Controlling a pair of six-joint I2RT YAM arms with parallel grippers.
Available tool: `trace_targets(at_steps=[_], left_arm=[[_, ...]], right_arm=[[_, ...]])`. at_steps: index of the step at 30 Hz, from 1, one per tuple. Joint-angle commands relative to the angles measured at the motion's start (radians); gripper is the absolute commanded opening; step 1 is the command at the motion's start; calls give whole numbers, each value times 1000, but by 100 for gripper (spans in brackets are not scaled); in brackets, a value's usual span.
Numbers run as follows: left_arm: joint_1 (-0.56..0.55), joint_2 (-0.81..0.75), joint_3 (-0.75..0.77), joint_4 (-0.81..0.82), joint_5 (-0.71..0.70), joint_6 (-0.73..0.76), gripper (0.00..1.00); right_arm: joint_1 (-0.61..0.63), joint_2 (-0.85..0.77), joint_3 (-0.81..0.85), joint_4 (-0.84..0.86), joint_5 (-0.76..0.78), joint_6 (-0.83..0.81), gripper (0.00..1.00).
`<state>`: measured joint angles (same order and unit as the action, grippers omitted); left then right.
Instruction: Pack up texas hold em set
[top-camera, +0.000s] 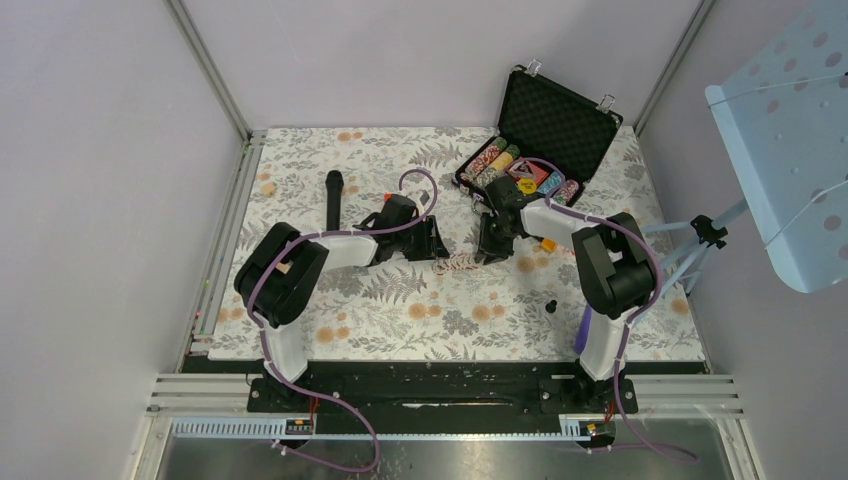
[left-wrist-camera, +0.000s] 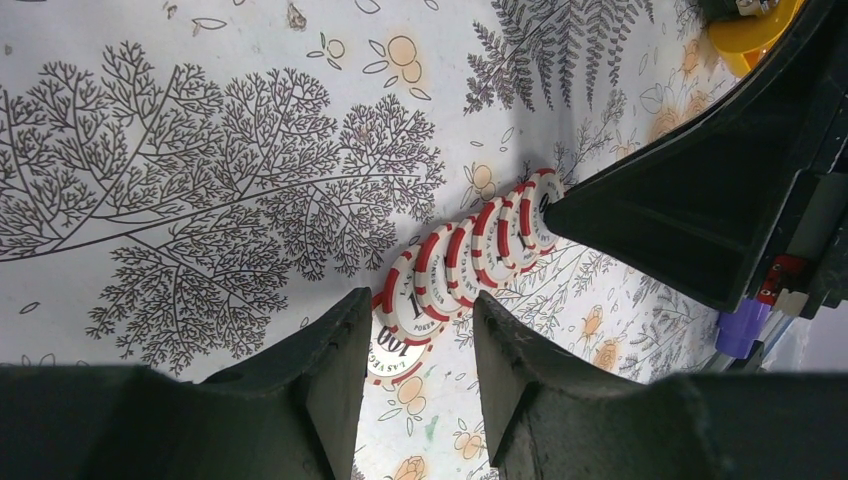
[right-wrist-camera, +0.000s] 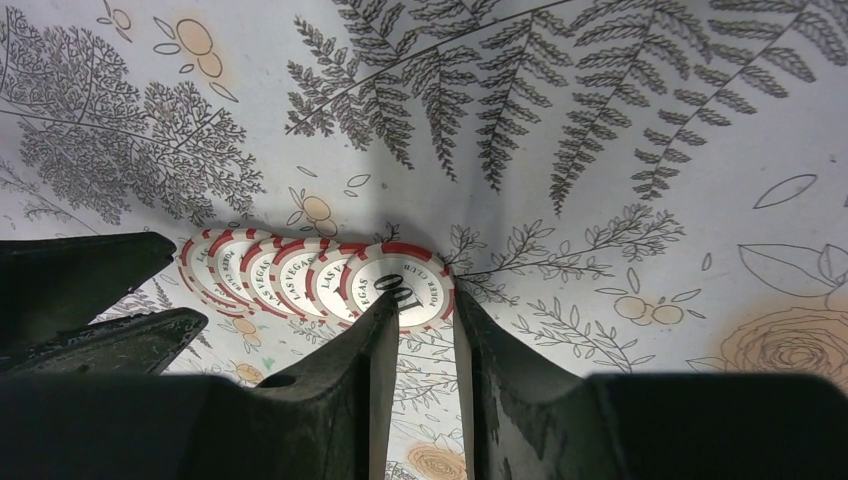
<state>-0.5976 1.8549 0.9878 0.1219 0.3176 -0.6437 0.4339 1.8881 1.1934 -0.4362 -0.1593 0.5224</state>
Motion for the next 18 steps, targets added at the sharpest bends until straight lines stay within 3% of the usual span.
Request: trace_targets(at_steps=[1,18], left_arm=[[-4,-13,19,26,23,12,41],[-4,-99,-27,-48,-55,-27,41]], right_arm=[[25,27,23,-28,-10,-7,34],[31,37,30,-27,-12,-6,34]])
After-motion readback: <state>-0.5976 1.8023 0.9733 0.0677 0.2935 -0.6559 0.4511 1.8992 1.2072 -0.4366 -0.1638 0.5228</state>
